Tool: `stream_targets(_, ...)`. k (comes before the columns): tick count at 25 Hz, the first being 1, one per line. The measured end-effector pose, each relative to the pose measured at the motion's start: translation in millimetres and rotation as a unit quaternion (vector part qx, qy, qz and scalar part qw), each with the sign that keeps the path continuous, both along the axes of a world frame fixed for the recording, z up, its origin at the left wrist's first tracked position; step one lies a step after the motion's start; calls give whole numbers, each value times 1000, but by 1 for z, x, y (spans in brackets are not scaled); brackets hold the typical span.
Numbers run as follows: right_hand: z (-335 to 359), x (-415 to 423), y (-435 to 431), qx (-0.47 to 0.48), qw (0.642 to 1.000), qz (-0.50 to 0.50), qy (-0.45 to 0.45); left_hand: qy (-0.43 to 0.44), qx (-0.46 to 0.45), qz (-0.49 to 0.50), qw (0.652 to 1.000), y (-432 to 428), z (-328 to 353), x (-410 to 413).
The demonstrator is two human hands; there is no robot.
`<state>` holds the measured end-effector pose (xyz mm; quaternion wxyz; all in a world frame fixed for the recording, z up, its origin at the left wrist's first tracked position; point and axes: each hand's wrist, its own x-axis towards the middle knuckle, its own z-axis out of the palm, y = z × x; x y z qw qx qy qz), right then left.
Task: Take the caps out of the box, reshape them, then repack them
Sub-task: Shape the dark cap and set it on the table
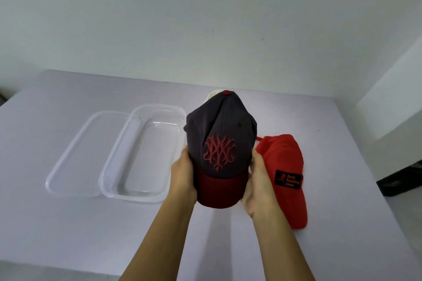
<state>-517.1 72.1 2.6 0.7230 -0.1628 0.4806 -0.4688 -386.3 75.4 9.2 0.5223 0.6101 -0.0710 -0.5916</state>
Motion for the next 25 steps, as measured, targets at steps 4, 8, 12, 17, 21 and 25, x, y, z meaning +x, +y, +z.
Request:
stream_targets(4, 16, -3, -16, -24, 999, -31, 9, -99, -55, -34, 993, -2, 6, 3)
stream_targets(8, 29, 2, -25, -66, 997, -16, 47, -32, -72, -53, 996, -11, 28, 8)
stream_targets(12, 29, -7, -25, -76, 997, 6, 16, 6, -91, -57, 994, -20, 31, 19)
stream_targets(17, 24, -23, -25, -62, 996, 8, -61, 22, -101, -67, 992, -16, 18, 29)
stream_targets(21, 15, -20, -25, -72, 987, -60, -133, 146, -133, 40, 979, -20, 6, 37)
stream_targets(25, 8, -15, -26, -58, 985, -75, -143, 137, -127, 46, 981, -22, -1, 43)
